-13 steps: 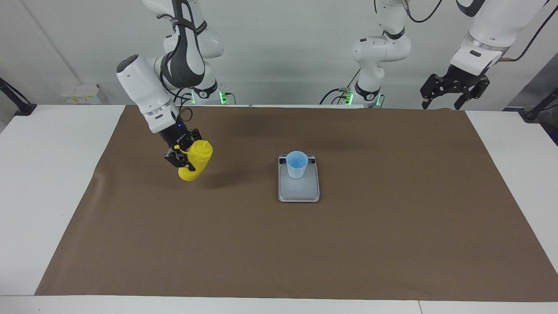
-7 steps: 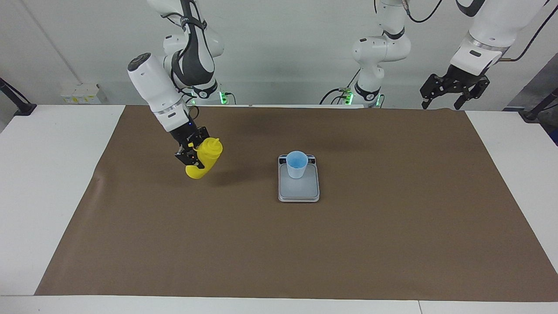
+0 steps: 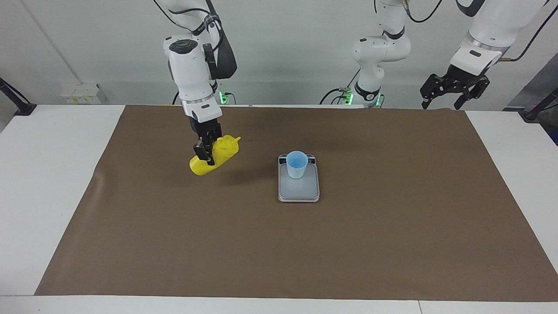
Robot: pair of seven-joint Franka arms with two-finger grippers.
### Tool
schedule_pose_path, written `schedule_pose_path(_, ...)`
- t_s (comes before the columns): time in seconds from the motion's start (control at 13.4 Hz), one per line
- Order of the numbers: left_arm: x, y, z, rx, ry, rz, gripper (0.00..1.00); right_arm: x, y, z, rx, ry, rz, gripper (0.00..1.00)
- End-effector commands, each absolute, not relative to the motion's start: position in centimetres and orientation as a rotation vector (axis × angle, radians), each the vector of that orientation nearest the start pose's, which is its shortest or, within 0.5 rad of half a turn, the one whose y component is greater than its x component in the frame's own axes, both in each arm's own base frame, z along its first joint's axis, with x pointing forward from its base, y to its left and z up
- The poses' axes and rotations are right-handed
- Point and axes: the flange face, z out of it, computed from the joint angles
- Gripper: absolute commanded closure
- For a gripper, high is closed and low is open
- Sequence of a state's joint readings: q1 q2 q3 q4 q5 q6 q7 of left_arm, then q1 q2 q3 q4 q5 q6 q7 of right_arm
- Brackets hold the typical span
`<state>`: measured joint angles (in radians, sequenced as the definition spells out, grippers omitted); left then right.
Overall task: Pour seasoning into cup on scale with both arms
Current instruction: 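Lift the yellow bottle with the right gripper toward the scale, then tilt the bottle nozzle down into the blue cup with the right gripper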
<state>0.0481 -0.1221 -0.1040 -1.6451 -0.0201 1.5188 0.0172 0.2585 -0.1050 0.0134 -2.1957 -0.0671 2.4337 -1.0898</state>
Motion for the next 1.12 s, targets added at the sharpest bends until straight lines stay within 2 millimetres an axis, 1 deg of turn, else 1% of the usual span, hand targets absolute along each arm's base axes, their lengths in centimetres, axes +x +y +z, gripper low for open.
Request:
schedule_pose_path(0.0,50.2,-3.2,65.0,-3.147,0.125,-0.011,0.0,53.7,15.8,47.8,-2.523,-2.243,-0.441,1.0)
schedule_pose_path(0.07,50.2,-3.2,65.0,-3.147,0.125,-0.011,0.0,54.1,17.3,47.9,-2.538,-2.262,-0.403,1.0)
schedule_pose_path(0.15,50.2,-3.2,65.0,-3.147,0.125,-0.011,0.0,54.3,19.5,48.3,-2.561,-2.283,-0.37,1.0)
schedule_pose_path(0.22,50.2,-3.2,65.0,-3.147,0.125,-0.011,0.0,54.3,21.2,48.7,-2.614,-2.264,-0.342,1.0)
schedule_pose_path(0.3,50.2,-3.2,65.0,-3.147,0.125,-0.011,0.0,54.3,22.6,49.0,-2.666,-2.223,-0.344,1.0)
schedule_pose_path(0.37,50.2,-3.2,65.0,-3.147,0.125,-0.011,0.0,54.6,24.0,49.1,-2.686,-2.225,-0.343,1.0)
schedule_pose_path(0.45,50.2,-3.2,65.0,-3.147,0.125,-0.011,0.0,54.8,25.6,49.0,-2.722,-2.203,-0.328,1.0)
schedule_pose_path(0.52,50.2,-3.2,65.0,-3.147,0.125,-0.011,0.0,54.5,26.6,50.0,-2.806,-2.129,-0.346,1.0)
schedule_pose_path(0.6,50.2,-3.2,65.0,-3.147,0.125,-0.011,0.0,54.1,28.1,51.0,-2.867,-2.117,-0.357,1.0)
schedule_pose_path(0.67,50.2,-3.2,65.0,-3.147,0.125,-0.011,0.0,54.0,28.8,51.0,-2.918,-2.118,-0.373,1.0)
schedule_pose_path(0.82,50.2,-3.2,65.0,-3.147,0.125,-0.013,0.0,53.0,31.7,49.3,-2.984,-2.151,-0.41,1.0)
schedule_pose_path(0.9,50.1,-3.2,65.0,-3.147,0.125,-0.008,0.0,52.8,32.5,48.4,-3.003,-2.222,-0.418,1.0)
schedule_pose_path(1.05,50.1,-3.2,65.0,-3.147,0.125,-0.008,0.0,51.9,33.4,47.1,-2.978,-2.38,-0.381,1.0)
